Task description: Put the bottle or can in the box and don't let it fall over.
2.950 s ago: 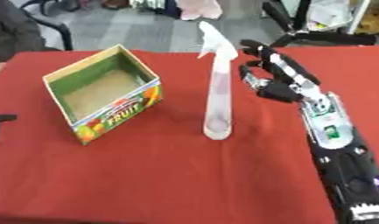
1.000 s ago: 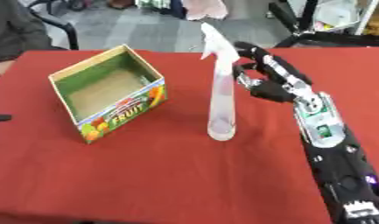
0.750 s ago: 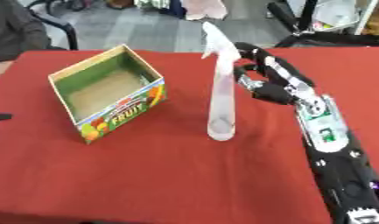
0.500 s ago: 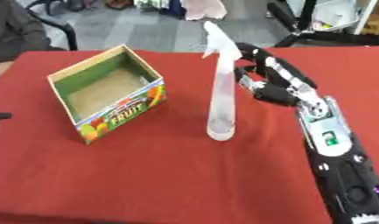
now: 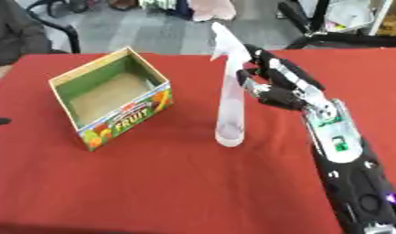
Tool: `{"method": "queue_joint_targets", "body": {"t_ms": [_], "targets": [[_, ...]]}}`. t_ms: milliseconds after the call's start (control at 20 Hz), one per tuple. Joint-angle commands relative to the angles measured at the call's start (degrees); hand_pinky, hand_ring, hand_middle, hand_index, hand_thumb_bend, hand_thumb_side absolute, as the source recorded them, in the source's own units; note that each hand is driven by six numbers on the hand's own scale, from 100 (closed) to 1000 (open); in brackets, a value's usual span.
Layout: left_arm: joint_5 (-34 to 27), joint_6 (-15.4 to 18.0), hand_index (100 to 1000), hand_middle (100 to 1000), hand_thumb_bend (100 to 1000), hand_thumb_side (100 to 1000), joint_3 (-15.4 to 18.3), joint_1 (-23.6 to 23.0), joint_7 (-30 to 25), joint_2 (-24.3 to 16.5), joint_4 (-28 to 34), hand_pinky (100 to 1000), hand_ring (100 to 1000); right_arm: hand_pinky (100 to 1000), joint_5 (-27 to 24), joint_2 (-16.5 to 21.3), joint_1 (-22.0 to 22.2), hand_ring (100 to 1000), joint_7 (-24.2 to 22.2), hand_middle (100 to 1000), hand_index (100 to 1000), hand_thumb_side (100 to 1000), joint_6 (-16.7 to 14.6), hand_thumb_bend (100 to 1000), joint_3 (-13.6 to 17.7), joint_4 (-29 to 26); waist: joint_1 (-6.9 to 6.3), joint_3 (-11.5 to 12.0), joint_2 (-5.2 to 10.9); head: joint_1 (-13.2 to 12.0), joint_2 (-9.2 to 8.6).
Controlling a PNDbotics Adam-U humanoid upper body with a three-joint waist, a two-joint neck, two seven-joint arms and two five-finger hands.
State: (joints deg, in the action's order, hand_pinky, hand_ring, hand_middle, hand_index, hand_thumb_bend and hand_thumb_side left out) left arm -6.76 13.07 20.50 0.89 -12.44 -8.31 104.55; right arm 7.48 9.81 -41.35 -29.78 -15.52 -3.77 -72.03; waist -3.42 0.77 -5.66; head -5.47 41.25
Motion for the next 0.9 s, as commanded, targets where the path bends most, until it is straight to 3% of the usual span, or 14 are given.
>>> {"method": "queue_joint_targets", "body": {"t_ms": [50, 900], "targets": [[0.0, -0.1, 970, 1000, 120, 865, 1.0, 0.2, 0.7, -0.8, 0.9, 679, 100, 884, -0.9, 0.0, -1.6, 1000, 0.1, 1000, 1000, 526, 0.4, 100, -0.2, -1.2, 0.03, 0.2, 0.93, 0.2, 0.24], [0.3, -0.4, 970, 1000, 122, 875, 1.1, 0.4, 0.8, -0.5, -0.1, 677, 100, 878, -2.5, 0.1, -5.2, 1000, 0.5, 1000, 1000, 526, 1.4, 100, 0.0, 0.7, 0.02, 2.6, 1.03, 1.9, 0.3]]}}
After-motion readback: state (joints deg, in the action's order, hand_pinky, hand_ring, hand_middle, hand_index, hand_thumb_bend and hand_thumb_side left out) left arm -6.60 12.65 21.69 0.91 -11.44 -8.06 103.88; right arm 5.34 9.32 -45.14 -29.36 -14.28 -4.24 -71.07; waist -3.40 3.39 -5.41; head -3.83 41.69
